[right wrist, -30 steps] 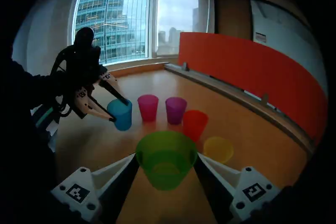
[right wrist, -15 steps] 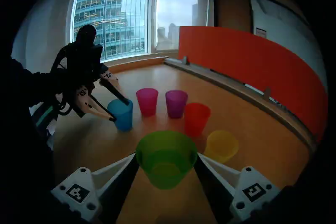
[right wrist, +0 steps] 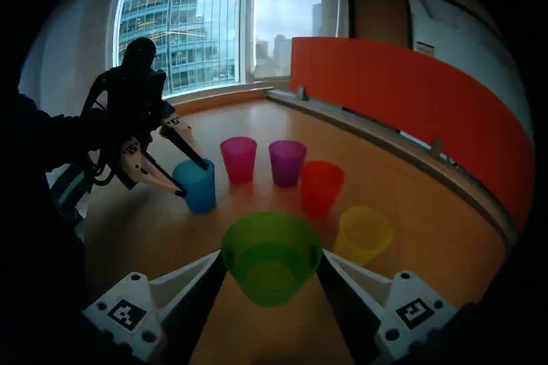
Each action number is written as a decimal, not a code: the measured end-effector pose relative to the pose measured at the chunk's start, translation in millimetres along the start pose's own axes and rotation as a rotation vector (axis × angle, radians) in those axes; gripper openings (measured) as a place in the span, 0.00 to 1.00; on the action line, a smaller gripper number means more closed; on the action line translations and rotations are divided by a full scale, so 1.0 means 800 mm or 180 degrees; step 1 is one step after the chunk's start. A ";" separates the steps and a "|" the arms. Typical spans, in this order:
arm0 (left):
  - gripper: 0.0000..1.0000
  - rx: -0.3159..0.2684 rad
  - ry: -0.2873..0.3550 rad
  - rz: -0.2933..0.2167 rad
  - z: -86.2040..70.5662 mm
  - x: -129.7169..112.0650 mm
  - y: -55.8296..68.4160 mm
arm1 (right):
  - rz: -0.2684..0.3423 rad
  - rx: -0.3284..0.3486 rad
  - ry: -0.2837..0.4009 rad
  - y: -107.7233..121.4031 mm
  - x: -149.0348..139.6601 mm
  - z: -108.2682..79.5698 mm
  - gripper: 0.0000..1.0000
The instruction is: Pour water
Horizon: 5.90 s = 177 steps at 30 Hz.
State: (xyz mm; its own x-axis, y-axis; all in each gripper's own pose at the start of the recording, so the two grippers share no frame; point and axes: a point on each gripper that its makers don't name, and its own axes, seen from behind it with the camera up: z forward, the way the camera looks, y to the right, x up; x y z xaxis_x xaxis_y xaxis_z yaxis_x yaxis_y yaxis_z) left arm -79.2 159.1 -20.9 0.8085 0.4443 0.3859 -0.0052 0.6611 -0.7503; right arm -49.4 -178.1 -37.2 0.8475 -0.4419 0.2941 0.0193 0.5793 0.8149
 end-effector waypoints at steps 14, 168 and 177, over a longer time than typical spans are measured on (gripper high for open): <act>0.97 0.0008 -0.0126 -0.0011 -0.004 -0.015 -0.004 | 0.0043 -0.0003 -0.0054 -0.003 -0.016 0.011 0.91; 0.97 0.2741 0.2015 -0.0713 -0.233 0.059 -0.162 | 0.0819 -0.3024 0.1647 0.150 0.039 -0.218 0.99; 0.97 0.2775 0.2016 -0.0777 -0.218 0.039 -0.163 | 0.0831 -0.3046 0.1721 0.149 0.048 -0.223 0.99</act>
State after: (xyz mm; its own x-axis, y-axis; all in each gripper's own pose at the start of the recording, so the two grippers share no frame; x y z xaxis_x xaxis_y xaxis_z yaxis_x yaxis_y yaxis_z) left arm 49.3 -18.7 -4.8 0.9981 0.0185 -0.0595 -0.0161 0.9990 0.0406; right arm 80.4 -3.9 -18.2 0.9989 -0.0106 -0.0446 0.0095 0.9996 -0.0257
